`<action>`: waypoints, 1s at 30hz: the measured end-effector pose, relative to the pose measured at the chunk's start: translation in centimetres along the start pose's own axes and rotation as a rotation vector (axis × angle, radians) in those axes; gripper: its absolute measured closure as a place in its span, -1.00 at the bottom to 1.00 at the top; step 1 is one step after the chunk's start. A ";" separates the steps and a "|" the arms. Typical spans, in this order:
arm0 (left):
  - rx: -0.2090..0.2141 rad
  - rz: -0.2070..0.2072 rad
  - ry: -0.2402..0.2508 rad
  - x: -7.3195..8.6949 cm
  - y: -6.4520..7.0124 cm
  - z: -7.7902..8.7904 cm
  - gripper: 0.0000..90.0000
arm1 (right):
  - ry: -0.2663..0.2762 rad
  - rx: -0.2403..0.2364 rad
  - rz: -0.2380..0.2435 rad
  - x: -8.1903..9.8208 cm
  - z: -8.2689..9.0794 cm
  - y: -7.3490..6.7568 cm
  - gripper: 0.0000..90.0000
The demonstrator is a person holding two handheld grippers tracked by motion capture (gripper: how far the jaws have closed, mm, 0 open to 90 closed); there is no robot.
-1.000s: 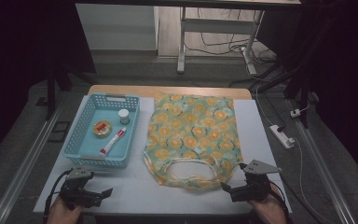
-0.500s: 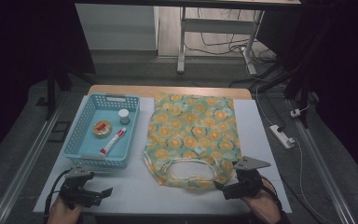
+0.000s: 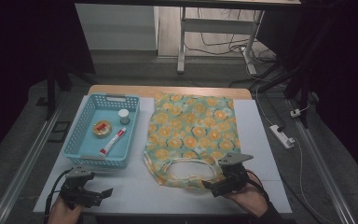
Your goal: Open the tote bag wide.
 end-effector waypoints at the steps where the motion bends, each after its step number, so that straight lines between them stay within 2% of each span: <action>1: 0.000 0.000 0.000 0.0 0.0 0.0 -1.00 | -0.001 -0.005 0.006 -0.1 -0.2 -0.1 -1.00; 11: 0.002 -0.005 -0.004 0.0 0.1 0.0 -1.00 | -0.040 -0.058 0.025 -0.4 -2.9 -1.2 -1.00; 16: 0.002 -0.007 -0.004 0.0 0.1 0.0 -1.00 | -0.079 -0.058 0.041 0.3 -4.0 -1.2 -0.99; 20: 0.002 -0.012 -0.006 0.1 0.1 0.0 -1.00 | -0.108 -0.067 0.060 1.1 -4.5 -1.2 -0.87; 23: 0.003 -0.015 -0.010 0.1 0.1 -0.1 -1.00 | -0.125 -0.082 0.075 1.6 -4.7 -1.4 -0.68; 24: 0.001 -0.016 -0.010 0.1 0.1 -0.1 -1.00 | -0.134 -0.104 0.081 1.7 -4.7 -1.5 -0.50; 25: 0.001 -0.017 -0.013 0.1 0.1 -0.1 -1.00 | -0.134 -0.104 0.081 1.7 -4.7 -1.5 -0.50; 26: 0.002 -0.018 -0.013 0.1 0.2 -0.1 -1.00 | -0.141 -0.121 0.089 1.8 -4.7 -1.7 -0.27; 27: 0.001 -0.018 -0.014 0.1 0.2 -0.1 -1.00 | -0.141 -0.121 0.089 1.8 -4.7 -1.7 -0.27; 28: 0.001 -0.018 -0.015 0.1 0.2 -0.1 -1.00 | -0.134 -0.141 0.081 1.6 -4.6 -1.9 -0.07; 30: 0.000 -0.019 -0.016 0.1 0.2 -0.1 -1.00 | -0.133 -0.165 0.078 1.5 -4.4 -2.0 0.15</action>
Point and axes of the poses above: each handheld gripper's, and its own axes: z roughly backward along the jaws, x roughly out of its underside, y roughly to its right, the point moved 9 cm from there along -z, roughly forward along the jaws, and after that the axes turned 10 degrees about y, right-handed, at the moved point
